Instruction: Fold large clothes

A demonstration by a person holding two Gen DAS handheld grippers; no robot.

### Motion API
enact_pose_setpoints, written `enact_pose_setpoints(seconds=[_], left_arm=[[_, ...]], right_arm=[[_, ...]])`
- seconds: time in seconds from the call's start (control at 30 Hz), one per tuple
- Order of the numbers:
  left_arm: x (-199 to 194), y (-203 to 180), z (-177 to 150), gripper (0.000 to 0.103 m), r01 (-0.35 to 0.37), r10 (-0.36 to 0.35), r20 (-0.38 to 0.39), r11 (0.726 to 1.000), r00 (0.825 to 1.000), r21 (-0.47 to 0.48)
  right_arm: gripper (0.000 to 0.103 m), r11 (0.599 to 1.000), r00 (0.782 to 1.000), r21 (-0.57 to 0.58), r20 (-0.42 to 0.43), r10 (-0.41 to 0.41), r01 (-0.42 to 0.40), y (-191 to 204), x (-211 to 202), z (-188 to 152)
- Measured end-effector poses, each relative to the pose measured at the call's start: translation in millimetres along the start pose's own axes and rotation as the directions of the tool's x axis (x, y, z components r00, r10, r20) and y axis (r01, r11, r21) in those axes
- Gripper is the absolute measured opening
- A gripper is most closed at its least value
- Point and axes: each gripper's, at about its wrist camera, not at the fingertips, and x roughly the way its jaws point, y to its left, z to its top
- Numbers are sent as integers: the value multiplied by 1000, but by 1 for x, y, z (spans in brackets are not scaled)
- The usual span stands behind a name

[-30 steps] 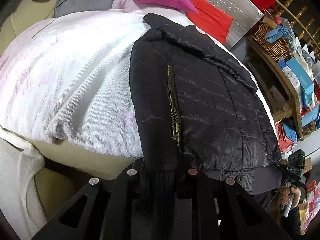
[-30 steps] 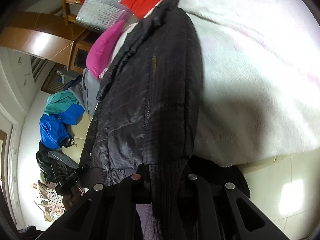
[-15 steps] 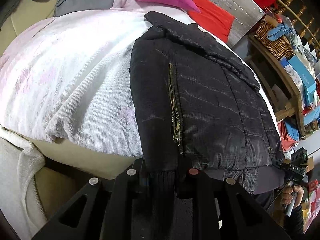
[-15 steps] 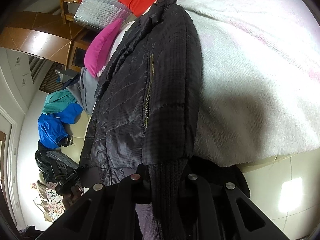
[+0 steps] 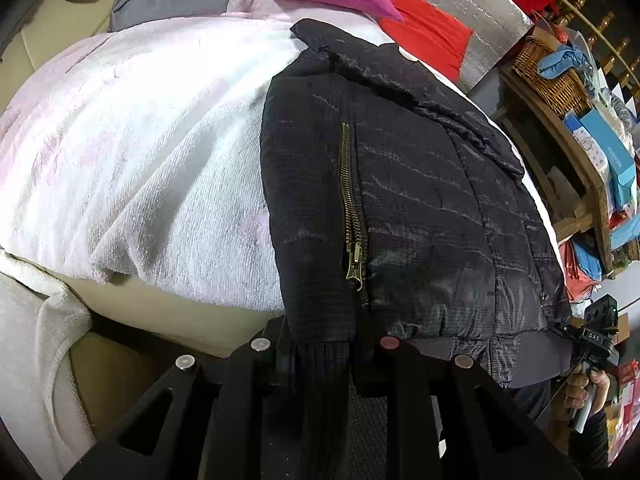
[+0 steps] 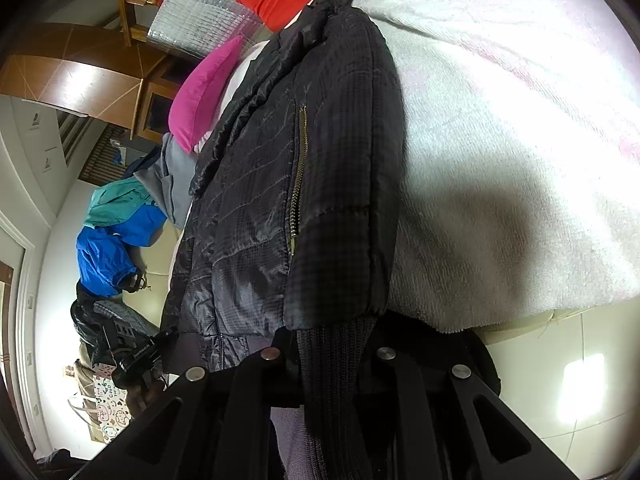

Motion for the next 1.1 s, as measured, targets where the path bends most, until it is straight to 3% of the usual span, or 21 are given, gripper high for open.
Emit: enact_pose_setpoints(seconds=[0.63,0.97,1.1], left_arm=[[0,-7,-2,21,-43,43,24,999,999,21],[-5,-3,-5,21,-36,35,42,999,999,20],[-12,-6,-4,19,-29,27,58,999,998,25]], right_arm=[[17,999,999,7,6,45,-45,-7,0,-1],[16,999,1000,-27,9,17,-17,1,-3,-3],[15,999,999,-32,16,40,-40,7,-9,-4]])
